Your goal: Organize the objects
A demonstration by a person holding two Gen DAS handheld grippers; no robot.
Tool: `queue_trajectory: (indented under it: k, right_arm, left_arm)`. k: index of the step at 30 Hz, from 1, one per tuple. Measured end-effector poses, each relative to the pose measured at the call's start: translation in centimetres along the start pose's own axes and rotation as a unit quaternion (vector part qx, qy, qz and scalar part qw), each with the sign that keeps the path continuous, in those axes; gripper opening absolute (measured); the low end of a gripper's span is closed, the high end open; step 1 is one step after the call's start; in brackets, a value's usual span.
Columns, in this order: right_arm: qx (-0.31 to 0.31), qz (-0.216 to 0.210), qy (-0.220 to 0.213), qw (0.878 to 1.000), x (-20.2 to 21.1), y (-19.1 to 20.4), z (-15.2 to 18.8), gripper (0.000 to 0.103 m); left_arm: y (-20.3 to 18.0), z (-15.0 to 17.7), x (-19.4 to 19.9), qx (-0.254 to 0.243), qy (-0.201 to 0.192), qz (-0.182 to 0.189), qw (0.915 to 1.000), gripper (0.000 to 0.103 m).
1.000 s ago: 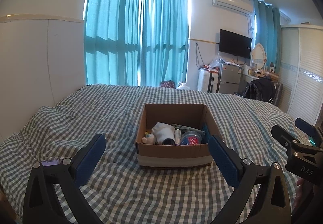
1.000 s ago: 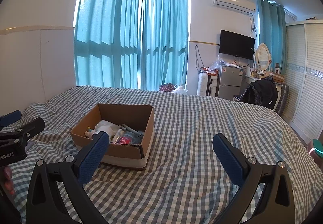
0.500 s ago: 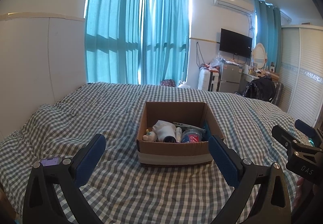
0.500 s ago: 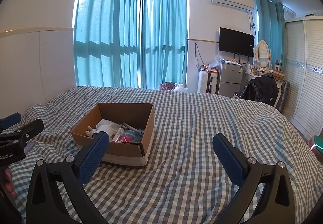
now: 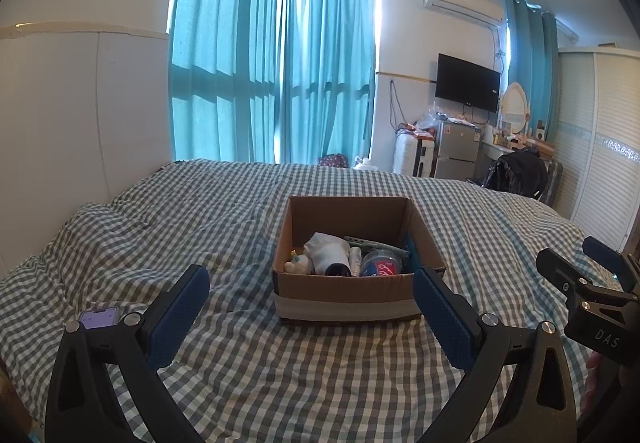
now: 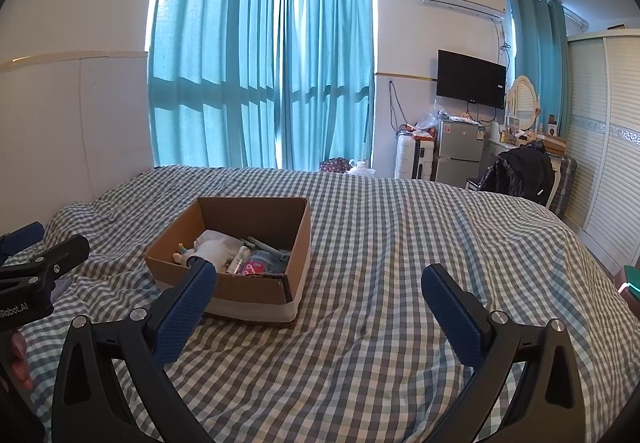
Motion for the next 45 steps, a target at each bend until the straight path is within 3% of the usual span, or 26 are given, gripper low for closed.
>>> queue_trajectory:
  k: [45]
  right_arm:
    - [-0.007, -0.002, 0.012, 1.0, 0.0, 0.45, 0.71, 0.103]
  left_arm:
    - [0.69, 0.78, -0.1, -0.003, 0.012, -0.004, 0.9999, 0.103]
Point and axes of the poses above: each gripper's, at about its wrist camera, not at the fingertips, and x roughly against the way its jaws point, y to its left, z to its underside, the point moved 7 cm from there along -x, roughly the way its jaws point, and after that the axes turned 13 degrees about -y, right-handed, at the moved point
